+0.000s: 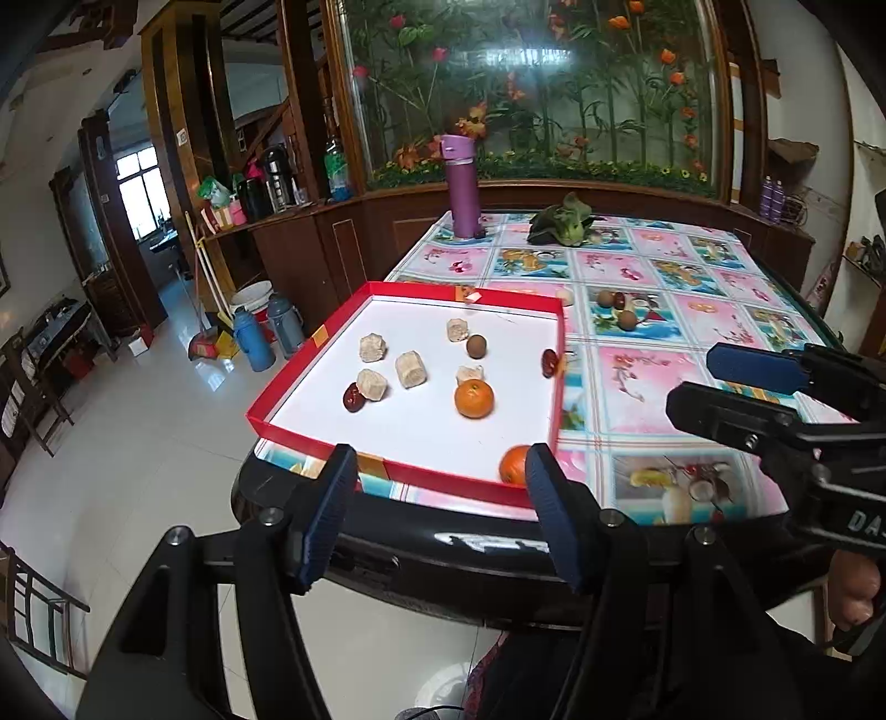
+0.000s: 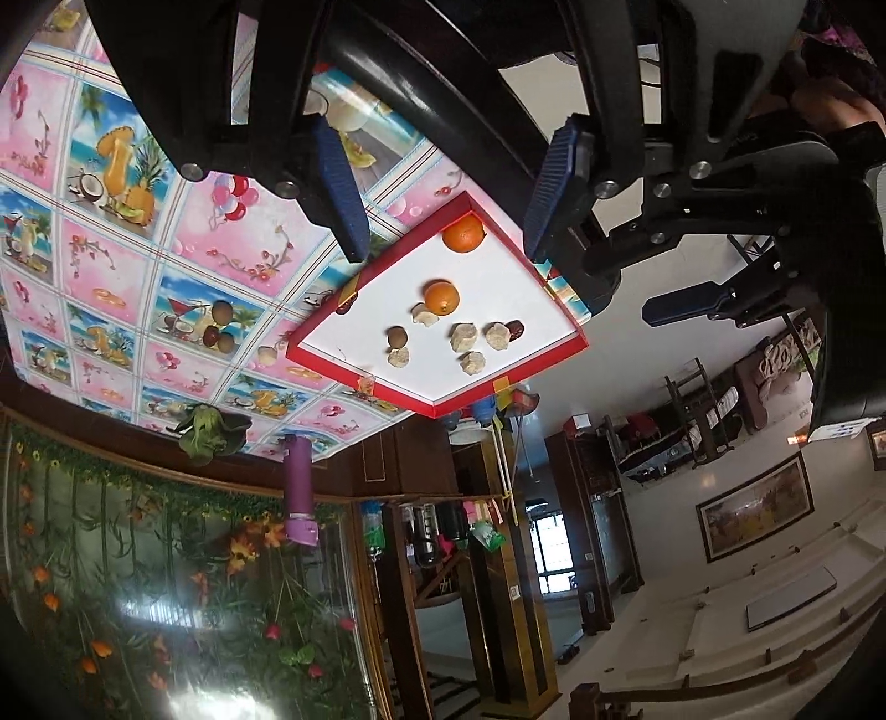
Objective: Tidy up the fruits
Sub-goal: 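Move both grippers back from the tray to the food pile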
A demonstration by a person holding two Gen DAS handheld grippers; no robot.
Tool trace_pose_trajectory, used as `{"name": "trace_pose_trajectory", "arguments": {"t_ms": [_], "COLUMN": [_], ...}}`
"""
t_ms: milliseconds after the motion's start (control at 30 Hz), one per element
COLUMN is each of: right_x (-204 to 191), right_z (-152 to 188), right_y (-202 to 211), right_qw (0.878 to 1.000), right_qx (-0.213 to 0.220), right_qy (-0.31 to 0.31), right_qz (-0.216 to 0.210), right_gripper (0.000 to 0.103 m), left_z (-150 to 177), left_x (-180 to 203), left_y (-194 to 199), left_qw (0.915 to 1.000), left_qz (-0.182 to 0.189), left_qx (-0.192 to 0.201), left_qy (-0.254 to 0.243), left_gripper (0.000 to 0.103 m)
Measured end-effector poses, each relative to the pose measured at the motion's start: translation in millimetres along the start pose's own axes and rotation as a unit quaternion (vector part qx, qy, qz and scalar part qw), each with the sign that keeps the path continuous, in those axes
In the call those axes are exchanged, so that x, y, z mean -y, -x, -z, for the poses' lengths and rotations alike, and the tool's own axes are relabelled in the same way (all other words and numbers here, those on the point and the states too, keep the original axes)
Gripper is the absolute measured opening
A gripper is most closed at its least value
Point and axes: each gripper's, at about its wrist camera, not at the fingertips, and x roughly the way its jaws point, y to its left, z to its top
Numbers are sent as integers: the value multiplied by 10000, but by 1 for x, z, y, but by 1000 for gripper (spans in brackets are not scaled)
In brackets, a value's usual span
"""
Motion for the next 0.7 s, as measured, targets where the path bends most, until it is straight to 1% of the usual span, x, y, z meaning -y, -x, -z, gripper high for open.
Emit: {"name": "trace_pose_trajectory", "arguments": {"t_ms": [133,200,267,333,367,400,500,567,600,667,700], "right_x": [-1,9,25,51,71,85,138,162,177,192,198], "right_z": [0,-1,-1,-3,-5,-7,-14,-17,-21,-24,-26], "right_y": [10,14,16,12,6,1,-28,-50,-70,-100,-115], "right_qw": [9999,9999,9995,9983,9967,9953,9879,9833,9794,9761,9749], "right_qx": [100,134,141,47,-47,-116,-447,-673,-837,-1088,-1185], "right_qy": [3,-42,-147,-376,-562,-685,-1129,-1313,-1385,-1401,-1411], "right_qz": [43,80,245,452,578,672,968,1068,1206,1254,1250], "right_gripper": [58,60,65,66,66,66,66,66,66,65,65], "left_z": [4,3,-1,-4,-8,-13,-32,-45,-50,-58,-61], "left_x": [5,7,9,12,14,16,22,27,30,38,44], "left_y": [14,19,20,17,13,7,-15,-32,-39,-57,-68], "left_qw": [9999,9998,9996,9996,9994,9991,9984,9968,9959,9939,9917], "left_qz": [37,52,118,179,236,317,515,793,896,1091,1250], "left_qx": [118,182,211,203,203,207,133,32,-9,-158,-272], "left_qy": [-77,-108,-108,-128,-141,-164,-191,-111,-92,-99,-126], "left_gripper": [64,64,65,72,78,79,79,79,79,79,79]}}
